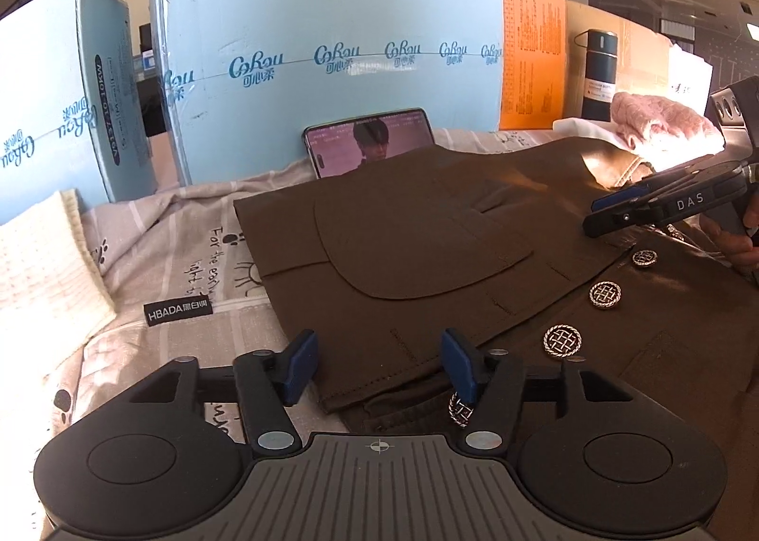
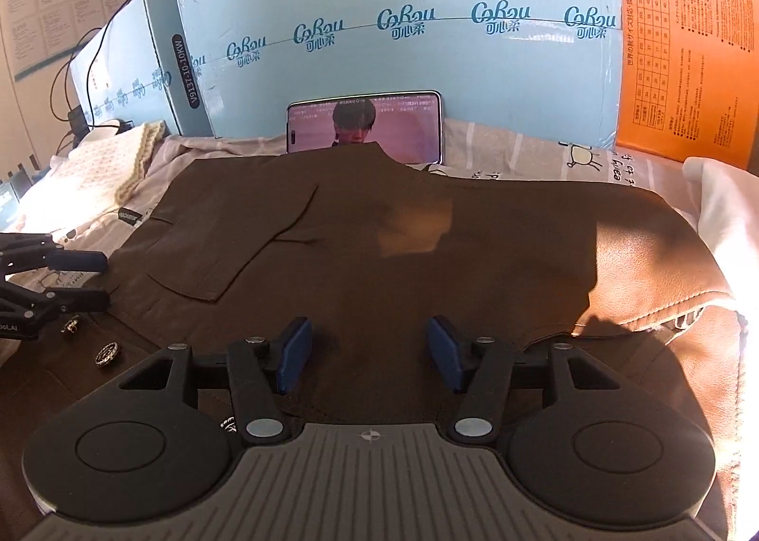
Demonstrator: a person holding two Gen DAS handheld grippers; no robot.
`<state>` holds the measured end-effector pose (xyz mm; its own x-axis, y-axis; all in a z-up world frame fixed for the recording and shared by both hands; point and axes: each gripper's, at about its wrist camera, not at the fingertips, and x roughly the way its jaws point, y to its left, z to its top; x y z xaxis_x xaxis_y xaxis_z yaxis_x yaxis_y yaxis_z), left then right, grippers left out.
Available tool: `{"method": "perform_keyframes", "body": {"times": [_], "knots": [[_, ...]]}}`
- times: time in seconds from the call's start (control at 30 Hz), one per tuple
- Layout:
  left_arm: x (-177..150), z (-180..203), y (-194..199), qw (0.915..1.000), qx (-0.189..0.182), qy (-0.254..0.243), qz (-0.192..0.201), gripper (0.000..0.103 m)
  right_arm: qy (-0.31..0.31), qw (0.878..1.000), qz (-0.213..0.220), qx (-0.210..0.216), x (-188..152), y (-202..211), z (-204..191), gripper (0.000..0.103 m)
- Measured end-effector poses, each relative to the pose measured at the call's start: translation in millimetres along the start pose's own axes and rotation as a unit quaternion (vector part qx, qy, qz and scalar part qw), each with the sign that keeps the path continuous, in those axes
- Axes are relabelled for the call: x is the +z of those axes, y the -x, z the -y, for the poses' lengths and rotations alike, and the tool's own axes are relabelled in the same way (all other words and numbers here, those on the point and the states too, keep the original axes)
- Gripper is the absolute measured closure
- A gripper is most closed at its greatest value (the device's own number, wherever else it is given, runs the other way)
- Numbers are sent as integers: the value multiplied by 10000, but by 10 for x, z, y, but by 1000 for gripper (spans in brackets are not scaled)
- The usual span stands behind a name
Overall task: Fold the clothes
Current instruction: 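Grasp the brown garment hem with both grippers and lift it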
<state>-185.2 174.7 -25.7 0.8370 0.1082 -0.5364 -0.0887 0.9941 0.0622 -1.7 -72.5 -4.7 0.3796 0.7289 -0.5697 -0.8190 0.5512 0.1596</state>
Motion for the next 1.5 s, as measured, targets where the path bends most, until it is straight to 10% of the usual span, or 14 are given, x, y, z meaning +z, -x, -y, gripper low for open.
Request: {"method": "perform_keyframes", "body": {"times": [0.17, 0.67, 0.93, 1.33, 1.43, 1.5], "knots": [[-98, 99, 471, 9958, -477, -521, 579, 7, 602, 9961, 593, -271, -144, 508, -134, 16], [-492, 777, 1296, 9418, -2463, -2167, 735, 0, 1469, 9846, 540, -783, -978, 1626, -458, 4], [-723, 1094, 1191, 9360, -1940, -2934, 99, 0, 2270, 9722, -32, -570, -1347, 1780, -737, 4], [-781, 1168, 1206, 9384, -1022, -3217, 741, 2, 3153, 9451, 139, -841, -1310, 1342, -1058, 4], [-770, 1073, 1218, 9426, -1118, -3063, 722, 28, 3124, 9429, 165, -1140, -1290, 1331, -945, 5], [-757, 1011, 1222, 9446, -1205, -2962, 737, 70, 2948, 9426, 121, -1562, -1290, 1375, -793, 8]]}}
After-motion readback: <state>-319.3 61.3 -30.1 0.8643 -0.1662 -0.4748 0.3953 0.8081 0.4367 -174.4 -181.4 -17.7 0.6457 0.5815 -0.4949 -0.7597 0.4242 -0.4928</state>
